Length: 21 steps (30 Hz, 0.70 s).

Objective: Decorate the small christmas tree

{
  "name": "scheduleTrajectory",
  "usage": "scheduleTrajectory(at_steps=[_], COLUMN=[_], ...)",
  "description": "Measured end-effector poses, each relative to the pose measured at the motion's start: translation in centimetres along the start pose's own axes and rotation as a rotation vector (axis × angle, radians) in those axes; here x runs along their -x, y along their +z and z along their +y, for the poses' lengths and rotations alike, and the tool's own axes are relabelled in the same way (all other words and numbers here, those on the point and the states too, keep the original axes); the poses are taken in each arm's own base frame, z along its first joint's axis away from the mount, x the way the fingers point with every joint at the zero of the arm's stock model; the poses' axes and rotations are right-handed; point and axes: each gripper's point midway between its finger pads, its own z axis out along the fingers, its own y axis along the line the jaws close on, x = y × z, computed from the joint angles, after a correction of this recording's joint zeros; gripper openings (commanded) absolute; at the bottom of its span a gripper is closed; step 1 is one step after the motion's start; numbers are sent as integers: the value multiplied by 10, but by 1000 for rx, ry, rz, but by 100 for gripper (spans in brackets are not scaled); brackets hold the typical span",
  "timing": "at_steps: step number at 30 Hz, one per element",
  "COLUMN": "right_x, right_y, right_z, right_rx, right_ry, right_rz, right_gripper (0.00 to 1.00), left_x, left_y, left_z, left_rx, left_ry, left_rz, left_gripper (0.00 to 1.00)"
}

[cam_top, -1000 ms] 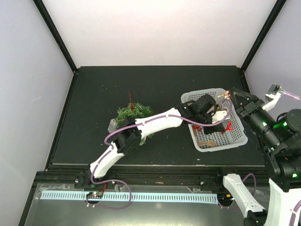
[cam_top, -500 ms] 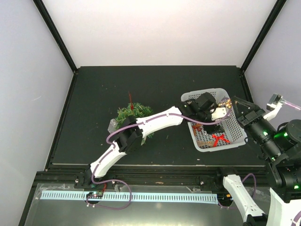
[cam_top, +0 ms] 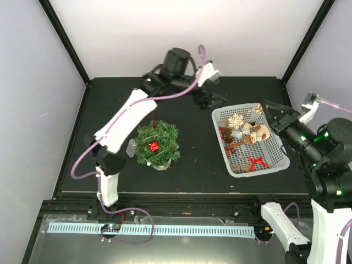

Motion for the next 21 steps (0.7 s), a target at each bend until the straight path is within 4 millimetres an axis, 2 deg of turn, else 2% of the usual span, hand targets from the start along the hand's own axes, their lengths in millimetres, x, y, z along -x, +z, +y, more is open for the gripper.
scheduleTrajectory(at_steps=[7,9,11,13,16,19,21], right_x=[-3,-10,-21,-43,-82,-111,-122], right_y=[33,45,59,78,104,128,137], right_z=[-3,-11,-19,-23,-22,-37,-46], right_rx=[30,26,14,4,2,-51,-85], right_ry=[-15,-13,-14,-30,-64,-83,-93], right_rz=[98,143,204,299,454,547,579], right_gripper=[8,9,9,8,8,8,8], left_x=[50,62,67,63,47,20,-3], left_y=[-117,-160,-209,-254,-300,-324,-328], left_z=[-12,-3,12,24,33,36,35], left_rx=[154,247,367,476,580,631,637], left_ry=[73,81,77,60,17,-49,-95], left_rz=[-85,-130,-164,-182,-178,-145,-110], left_gripper=[99,99,99,99,99,99,99])
